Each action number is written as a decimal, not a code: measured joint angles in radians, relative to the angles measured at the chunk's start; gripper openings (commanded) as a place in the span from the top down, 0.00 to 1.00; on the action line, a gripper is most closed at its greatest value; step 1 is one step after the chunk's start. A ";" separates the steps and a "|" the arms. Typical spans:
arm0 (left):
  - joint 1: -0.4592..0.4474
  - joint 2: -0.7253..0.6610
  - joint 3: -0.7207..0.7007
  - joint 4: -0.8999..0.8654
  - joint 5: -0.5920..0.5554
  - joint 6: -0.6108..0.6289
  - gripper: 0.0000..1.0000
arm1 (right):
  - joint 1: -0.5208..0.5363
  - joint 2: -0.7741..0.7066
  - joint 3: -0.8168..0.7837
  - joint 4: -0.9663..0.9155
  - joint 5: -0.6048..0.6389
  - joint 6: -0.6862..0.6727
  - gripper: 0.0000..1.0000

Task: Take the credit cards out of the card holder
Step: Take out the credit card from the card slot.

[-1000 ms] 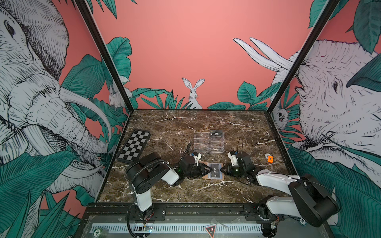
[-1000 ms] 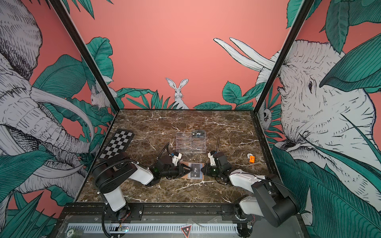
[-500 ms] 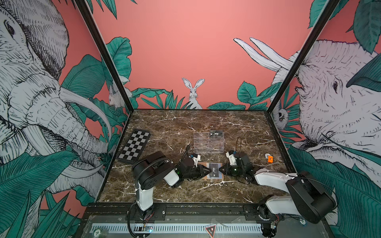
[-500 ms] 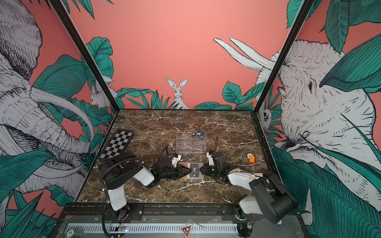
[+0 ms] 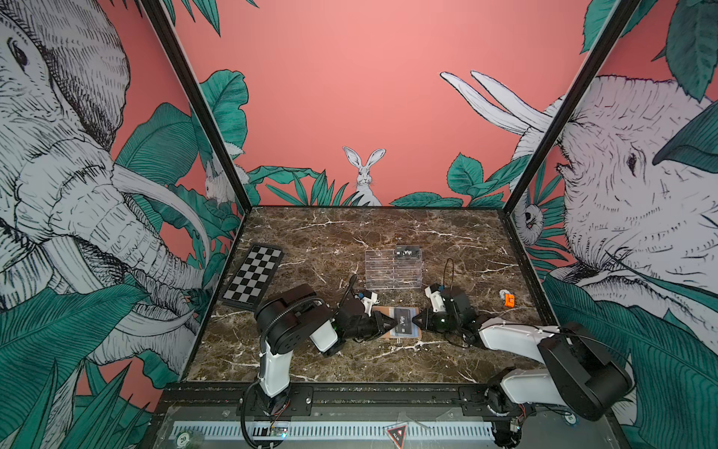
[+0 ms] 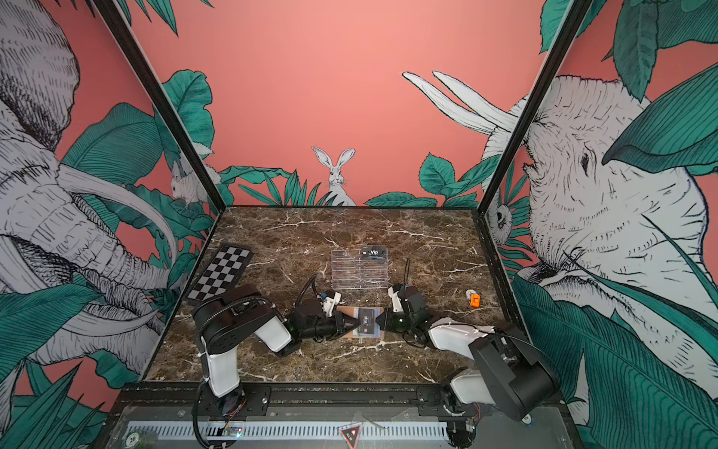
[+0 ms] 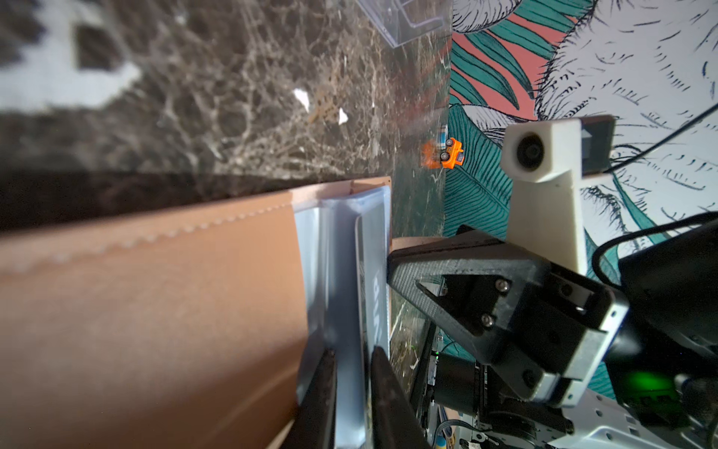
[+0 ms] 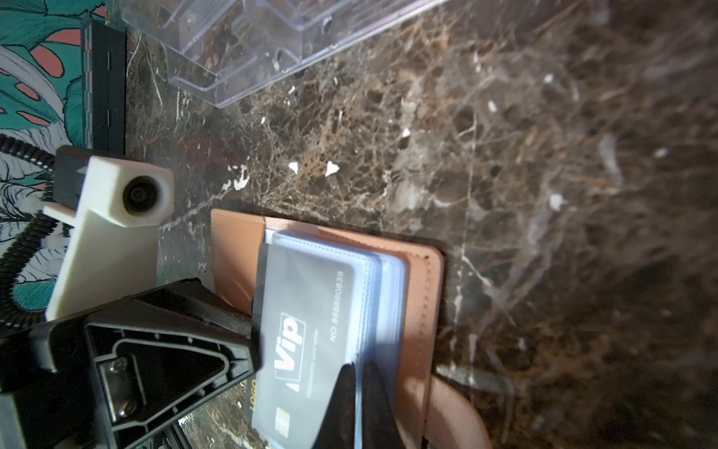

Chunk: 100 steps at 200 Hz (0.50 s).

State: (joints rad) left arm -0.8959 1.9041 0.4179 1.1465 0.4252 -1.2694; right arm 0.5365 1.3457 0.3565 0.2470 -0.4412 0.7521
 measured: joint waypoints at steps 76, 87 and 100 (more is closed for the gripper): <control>0.000 0.000 -0.002 0.023 0.001 -0.003 1.00 | 0.004 0.008 0.004 0.006 0.006 -0.002 0.93; 0.000 -0.001 -0.003 0.023 -0.003 -0.002 1.00 | 0.005 0.007 0.004 0.003 0.008 -0.004 0.93; 0.000 -0.005 -0.007 0.022 -0.009 -0.001 1.00 | 0.005 0.005 0.005 -0.002 0.011 -0.009 0.93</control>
State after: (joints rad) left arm -0.8959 1.8988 0.4107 1.1683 0.4164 -1.2701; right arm 0.5419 1.3506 0.3614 0.2447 -0.4297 0.7433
